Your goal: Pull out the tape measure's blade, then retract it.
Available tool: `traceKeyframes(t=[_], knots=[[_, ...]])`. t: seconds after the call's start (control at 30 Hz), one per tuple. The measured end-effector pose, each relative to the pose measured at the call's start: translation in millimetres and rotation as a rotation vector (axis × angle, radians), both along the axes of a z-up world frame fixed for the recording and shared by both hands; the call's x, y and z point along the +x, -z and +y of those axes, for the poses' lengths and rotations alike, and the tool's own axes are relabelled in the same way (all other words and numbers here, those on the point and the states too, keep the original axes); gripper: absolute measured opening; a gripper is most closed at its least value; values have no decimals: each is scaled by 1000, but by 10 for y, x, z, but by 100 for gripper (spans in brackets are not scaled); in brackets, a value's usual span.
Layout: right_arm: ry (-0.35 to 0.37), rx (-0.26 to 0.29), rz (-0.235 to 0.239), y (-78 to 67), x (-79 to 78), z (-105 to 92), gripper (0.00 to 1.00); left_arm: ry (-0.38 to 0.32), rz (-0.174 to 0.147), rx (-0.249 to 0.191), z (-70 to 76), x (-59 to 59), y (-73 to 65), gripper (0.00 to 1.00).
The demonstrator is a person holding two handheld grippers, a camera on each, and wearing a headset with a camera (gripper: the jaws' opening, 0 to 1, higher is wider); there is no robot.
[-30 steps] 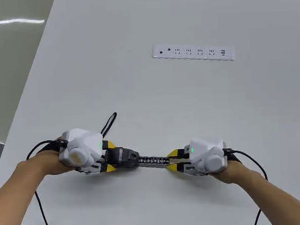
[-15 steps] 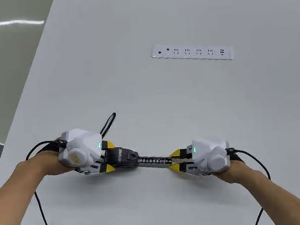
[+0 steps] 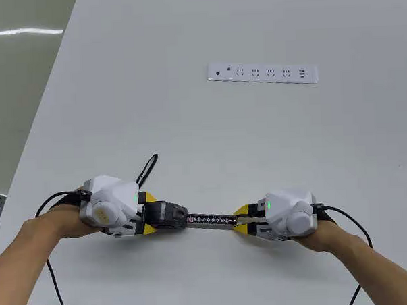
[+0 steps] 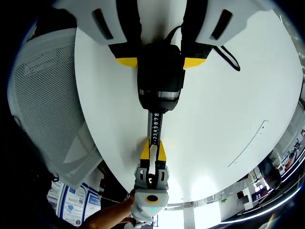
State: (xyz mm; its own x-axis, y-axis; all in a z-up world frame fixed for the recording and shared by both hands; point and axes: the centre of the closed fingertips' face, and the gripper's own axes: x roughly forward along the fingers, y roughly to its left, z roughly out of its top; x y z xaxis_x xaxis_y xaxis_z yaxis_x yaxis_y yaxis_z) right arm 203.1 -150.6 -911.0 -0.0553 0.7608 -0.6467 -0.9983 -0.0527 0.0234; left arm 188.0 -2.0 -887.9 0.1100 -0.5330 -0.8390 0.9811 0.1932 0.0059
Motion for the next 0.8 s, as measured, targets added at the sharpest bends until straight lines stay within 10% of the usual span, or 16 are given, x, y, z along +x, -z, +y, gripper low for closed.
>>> traceKeyframes(t=[0.8], knots=[[6,-5,1,5,10,-148,9,1,1,3,-8,-3,-2,27]])
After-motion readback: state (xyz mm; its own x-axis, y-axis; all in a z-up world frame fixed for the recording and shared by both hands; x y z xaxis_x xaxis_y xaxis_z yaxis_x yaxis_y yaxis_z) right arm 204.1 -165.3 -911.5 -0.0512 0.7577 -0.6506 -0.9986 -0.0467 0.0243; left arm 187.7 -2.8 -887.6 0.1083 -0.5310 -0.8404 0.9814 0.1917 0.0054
